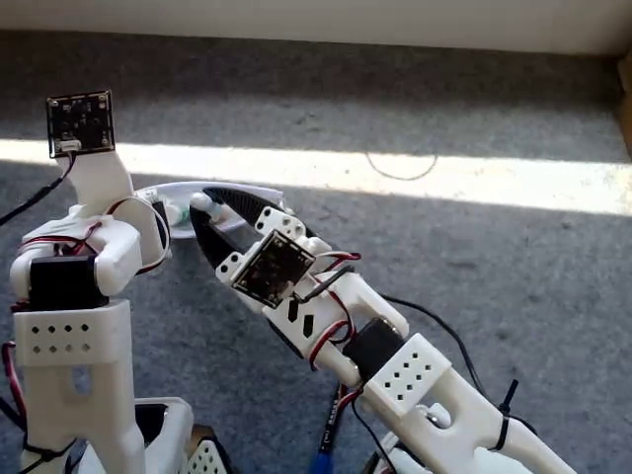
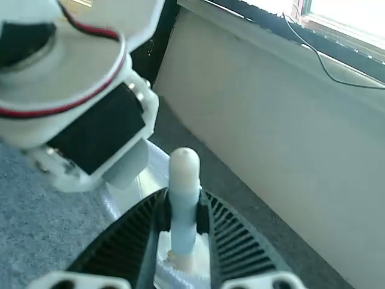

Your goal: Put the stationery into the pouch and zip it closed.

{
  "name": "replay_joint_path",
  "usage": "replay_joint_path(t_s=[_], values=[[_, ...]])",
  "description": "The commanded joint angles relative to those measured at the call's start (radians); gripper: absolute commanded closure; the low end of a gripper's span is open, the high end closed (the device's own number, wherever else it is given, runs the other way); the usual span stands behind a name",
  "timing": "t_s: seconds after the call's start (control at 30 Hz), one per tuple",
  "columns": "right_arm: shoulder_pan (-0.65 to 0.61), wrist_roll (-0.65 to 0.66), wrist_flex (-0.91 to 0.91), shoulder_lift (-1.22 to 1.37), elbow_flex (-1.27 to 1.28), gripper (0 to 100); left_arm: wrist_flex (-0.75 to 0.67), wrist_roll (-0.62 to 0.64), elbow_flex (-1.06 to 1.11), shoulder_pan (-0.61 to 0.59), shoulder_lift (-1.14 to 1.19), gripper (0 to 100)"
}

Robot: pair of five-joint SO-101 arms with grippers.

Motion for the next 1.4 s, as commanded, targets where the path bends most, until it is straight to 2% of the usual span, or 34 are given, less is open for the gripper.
replay_joint_path(t_s=[0.0, 0.63, 1.37], values=[[-0.010, 0.015, -0.013, -0.008, -0.005, 99.4, -0.003, -0.008, -0.050, -0.013, 0.012, 100], [-0.002, 0.017, 0.349, -0.008, -0.015, 99.4, -0.003, -0.008, -0.027, -0.013, 0.012, 100], [0.031, 0.017, 0.447, -0.010, -0.036, 99.4, -0.003, -0.008, -0.028, -0.013, 0.008, 100]])
